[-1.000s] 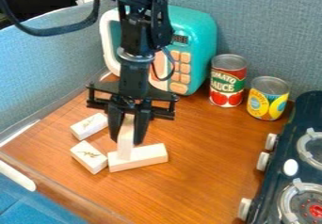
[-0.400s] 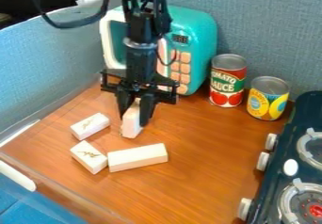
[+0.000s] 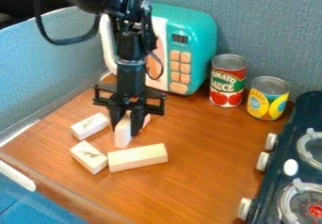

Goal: Put the rectangle block on top of a block

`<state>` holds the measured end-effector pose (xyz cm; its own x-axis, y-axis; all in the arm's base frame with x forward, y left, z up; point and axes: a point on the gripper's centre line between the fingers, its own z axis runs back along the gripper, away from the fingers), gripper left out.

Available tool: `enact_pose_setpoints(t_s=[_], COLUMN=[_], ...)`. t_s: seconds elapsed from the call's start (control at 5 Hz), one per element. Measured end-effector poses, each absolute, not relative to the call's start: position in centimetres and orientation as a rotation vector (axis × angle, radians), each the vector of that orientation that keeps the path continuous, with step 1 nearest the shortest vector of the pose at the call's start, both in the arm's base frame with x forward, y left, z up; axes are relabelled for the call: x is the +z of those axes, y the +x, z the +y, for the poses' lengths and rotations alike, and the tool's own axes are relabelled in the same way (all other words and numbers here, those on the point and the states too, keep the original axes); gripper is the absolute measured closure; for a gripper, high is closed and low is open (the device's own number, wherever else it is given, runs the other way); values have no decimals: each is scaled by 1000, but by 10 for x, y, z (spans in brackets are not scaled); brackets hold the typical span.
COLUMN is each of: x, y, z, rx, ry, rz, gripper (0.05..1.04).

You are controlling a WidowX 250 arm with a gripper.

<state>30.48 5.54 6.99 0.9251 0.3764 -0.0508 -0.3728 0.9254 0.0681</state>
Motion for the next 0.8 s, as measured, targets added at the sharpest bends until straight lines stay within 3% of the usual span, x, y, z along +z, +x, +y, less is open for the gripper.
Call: enact_pose_setpoints(t_s=[0.6, 0.8], x=[28, 26], y=[301, 306], z=[61, 62], rx=[461, 472], ry=[66, 62], rz=[35, 7], gripper=[772, 772])
